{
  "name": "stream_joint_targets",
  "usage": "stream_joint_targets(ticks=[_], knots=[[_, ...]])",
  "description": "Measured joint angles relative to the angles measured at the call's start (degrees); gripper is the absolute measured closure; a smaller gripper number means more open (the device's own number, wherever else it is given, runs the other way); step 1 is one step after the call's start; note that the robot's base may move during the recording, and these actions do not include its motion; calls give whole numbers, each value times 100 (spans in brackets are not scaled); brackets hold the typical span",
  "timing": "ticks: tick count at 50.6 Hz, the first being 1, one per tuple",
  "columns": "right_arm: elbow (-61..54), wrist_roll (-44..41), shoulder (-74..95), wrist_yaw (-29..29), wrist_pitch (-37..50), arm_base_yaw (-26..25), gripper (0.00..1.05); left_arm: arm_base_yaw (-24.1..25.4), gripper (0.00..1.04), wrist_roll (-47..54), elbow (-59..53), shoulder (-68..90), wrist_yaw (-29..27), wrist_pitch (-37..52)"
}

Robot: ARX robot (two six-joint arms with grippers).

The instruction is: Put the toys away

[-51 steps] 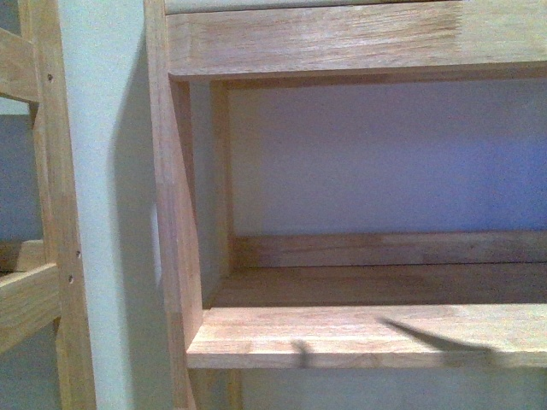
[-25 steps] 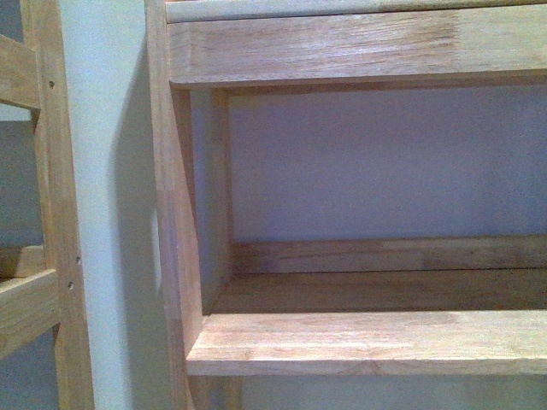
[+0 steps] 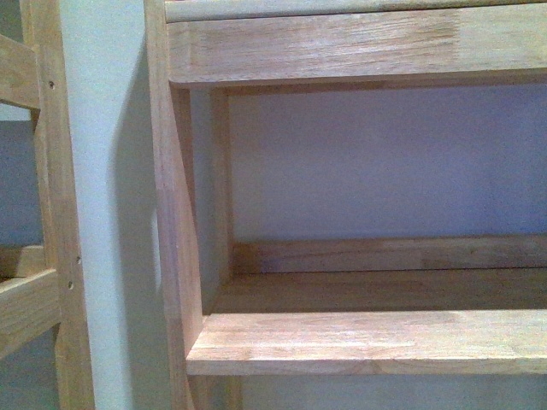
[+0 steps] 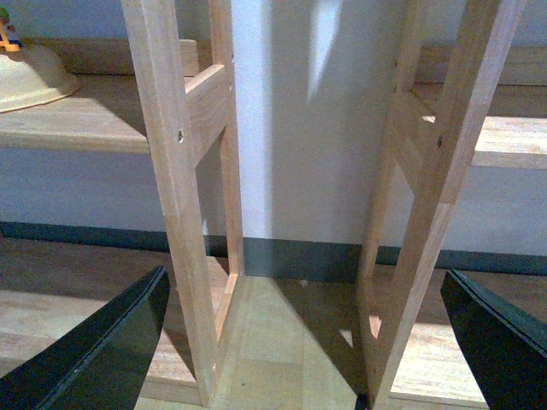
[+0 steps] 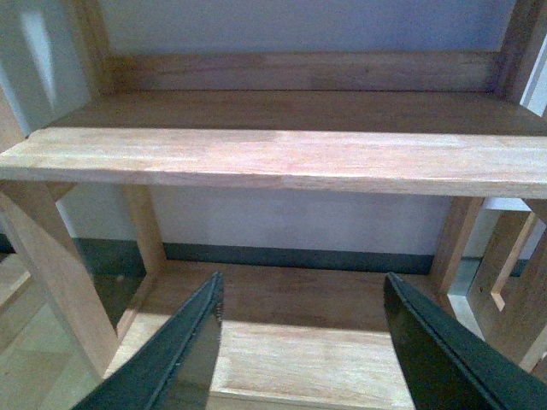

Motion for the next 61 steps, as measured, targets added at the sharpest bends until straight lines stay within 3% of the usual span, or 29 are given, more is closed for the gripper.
stream_joint_targets(ticks=[4, 6, 14, 53, 61], knots=[[-52, -50, -153, -658, 9, -616, 64, 0, 6, 0, 0, 0, -2, 0], [-90, -68, -199, -660, 24, -776, 73, 0, 6, 0, 0, 0, -4, 0], [-332, -111, -341, -726, 66, -837, 102, 0, 6, 0, 0, 0, -4, 0], [-754, -107, -772, -737, 140, -848, 101, 0, 6, 0, 0, 0, -2, 0], [-754, -118, -774, -737, 140, -848, 75, 0, 6, -2, 0, 0, -2, 0]])
